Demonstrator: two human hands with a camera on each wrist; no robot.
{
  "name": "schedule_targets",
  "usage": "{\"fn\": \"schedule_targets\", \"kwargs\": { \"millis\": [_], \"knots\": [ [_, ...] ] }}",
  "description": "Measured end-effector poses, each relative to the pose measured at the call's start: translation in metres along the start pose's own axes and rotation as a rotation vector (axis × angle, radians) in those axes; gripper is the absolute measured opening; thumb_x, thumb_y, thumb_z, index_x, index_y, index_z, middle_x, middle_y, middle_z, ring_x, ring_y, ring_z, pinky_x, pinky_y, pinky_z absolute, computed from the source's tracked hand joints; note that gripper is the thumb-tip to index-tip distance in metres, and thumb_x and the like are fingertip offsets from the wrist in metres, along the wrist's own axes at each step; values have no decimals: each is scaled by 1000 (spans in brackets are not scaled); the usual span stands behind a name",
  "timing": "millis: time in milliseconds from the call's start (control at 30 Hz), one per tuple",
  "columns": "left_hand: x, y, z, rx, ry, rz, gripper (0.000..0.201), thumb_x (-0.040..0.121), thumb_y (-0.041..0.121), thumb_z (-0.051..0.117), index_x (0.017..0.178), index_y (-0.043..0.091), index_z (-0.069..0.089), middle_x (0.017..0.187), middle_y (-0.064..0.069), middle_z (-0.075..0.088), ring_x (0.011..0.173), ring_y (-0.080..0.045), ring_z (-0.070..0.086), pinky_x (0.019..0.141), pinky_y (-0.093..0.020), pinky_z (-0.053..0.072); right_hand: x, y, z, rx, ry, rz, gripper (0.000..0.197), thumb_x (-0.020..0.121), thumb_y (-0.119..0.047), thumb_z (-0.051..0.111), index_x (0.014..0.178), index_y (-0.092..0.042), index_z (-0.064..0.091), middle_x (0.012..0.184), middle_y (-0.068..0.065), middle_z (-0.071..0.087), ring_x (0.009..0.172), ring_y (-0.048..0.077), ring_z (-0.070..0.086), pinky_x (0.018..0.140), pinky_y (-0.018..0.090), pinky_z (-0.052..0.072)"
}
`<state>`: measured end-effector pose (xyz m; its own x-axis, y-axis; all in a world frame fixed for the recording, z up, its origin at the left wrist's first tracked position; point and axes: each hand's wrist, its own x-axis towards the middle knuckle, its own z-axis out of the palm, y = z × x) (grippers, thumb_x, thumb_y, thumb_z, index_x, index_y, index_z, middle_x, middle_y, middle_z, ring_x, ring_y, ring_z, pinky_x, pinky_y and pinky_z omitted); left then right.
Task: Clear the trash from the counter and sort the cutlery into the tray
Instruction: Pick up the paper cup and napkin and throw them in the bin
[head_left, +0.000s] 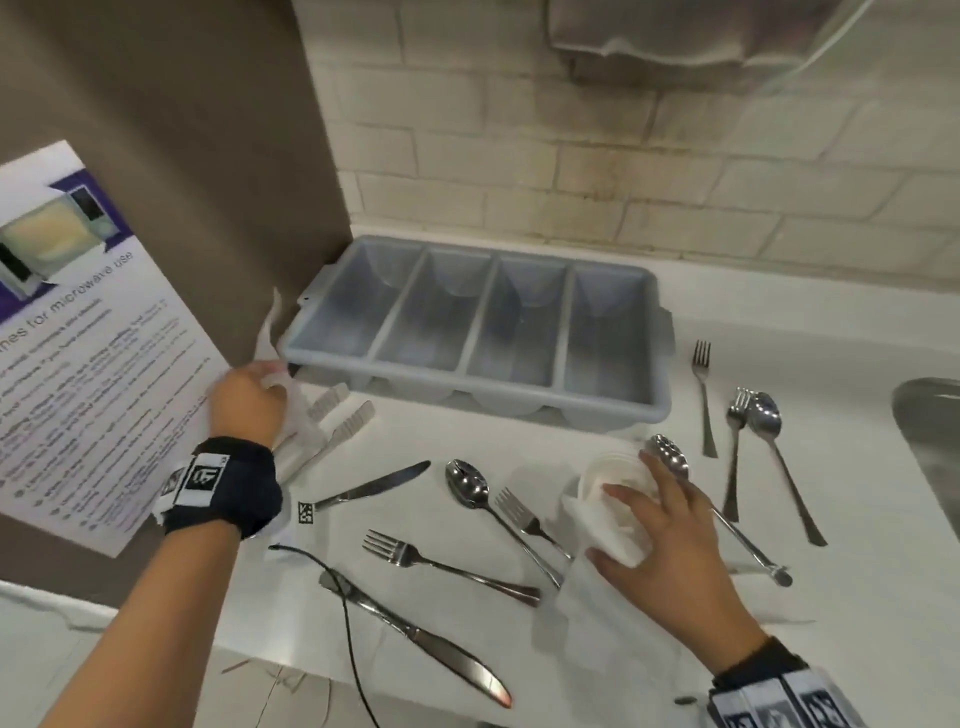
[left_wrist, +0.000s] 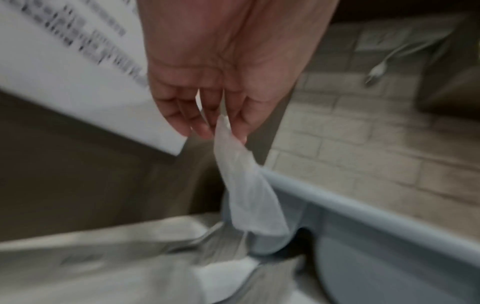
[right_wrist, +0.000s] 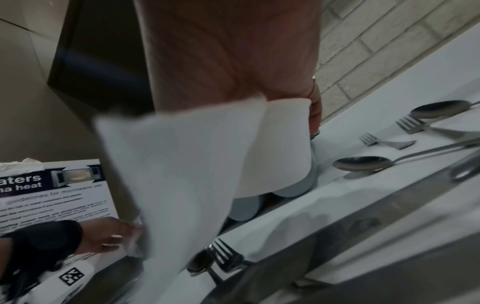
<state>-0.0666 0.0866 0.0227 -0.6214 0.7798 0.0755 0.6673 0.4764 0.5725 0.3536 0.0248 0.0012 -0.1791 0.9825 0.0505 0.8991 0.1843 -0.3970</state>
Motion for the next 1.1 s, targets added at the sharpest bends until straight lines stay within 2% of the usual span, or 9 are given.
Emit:
{"fn": "schedule_targets", "kwargs": {
  "millis": [100, 200, 333, 433, 667, 800, 867, 1000, 1100],
  "knots": [
    [-45, 45, -11, -177, 71, 190, 30, 83, -3, 49, 107, 6, 66, 109, -22, 66, 92, -38, 61, 92, -35, 52, -17, 19, -13, 2, 55, 77, 66, 54, -61, 56, 111, -28, 63, 145, 8, 40, 115, 36, 42, 98, 46, 41],
    [-111, 101, 2, -409, -96, 302, 39, 84, -5, 53, 98, 32, 58, 96, 3, 63, 75, -21, 56, 68, 6, 44, -45, 46, -30, -7, 157, 200, 68, 55, -61, 55, 113, -27, 62, 144, 9, 41, 115, 36, 44, 95, 48, 42],
    [-200, 149, 52, -648, -428, 373, 59, 86, -1, 58, 99, 54, 42, 88, 26, 66, 81, -5, 62, 72, -22, 53, -107, 90, -54, -42, 299, 416, 76, 56, -63, 51, 118, -21, 60, 146, 12, 38, 119, 39, 42, 98, 48, 37],
    [-269, 179, 82, -673, -642, 474, 55, 85, 1, 60, 102, 51, 44, 93, 36, 64, 84, 1, 62, 76, -21, 51, -171, 122, -68, -44, 378, 616, 78, 56, -64, 48, 119, -20, 59, 147, 14, 36, 124, 41, 40, 103, 49, 33],
    [-423, 213, 132, -415, -1221, 844, 49, 86, 3, 59, 103, 48, 52, 113, 16, 57, 97, -11, 59, 80, -7, 49, -342, 180, -62, 49, 473, 1062, 72, 58, -58, 59, 120, -23, 57, 149, 10, 33, 129, 38, 35, 105, 43, 27],
    [-504, 207, 177, -218, -1474, 853, 50, 83, 13, 61, 101, 56, 45, 106, 19, 55, 93, -6, 63, 82, -21, 56, -423, 211, -33, 68, 469, 1257, 72, 60, -57, 56, 123, -22, 54, 150, 14, 30, 129, 41, 34, 106, 48, 29],
    [-541, 198, 212, -44, -1518, 936, 36, 77, 26, 61, 98, 51, 46, 97, 15, 59, 85, -4, 65, 79, -27, 59, -453, 220, -17, 100, 473, 1344, 74, 60, -57, 53, 125, -21, 52, 149, 15, 30, 128, 43, 33, 105, 53, 30],
    [-611, 174, 296, 256, -1597, 1067, 22, 83, 4, 54, 83, 26, 57, 102, 2, 54, 75, -2, 54, 70, -5, 43, -497, 238, 23, 164, 529, 1508, 69, 65, -35, 77, 127, -19, 51, 149, 15, 30, 129, 41, 31, 106, 55, 30],
    [-654, 139, 380, 463, -1598, 1062, 22, 84, 0, 54, 93, 14, 69, 117, -10, 58, 92, -18, 60, 76, -12, 41, -518, 255, 68, 232, 557, 1596, 68, 67, -36, 75, 127, -23, 48, 150, 14, 28, 129, 40, 30, 107, 55, 31]
  ]
}}
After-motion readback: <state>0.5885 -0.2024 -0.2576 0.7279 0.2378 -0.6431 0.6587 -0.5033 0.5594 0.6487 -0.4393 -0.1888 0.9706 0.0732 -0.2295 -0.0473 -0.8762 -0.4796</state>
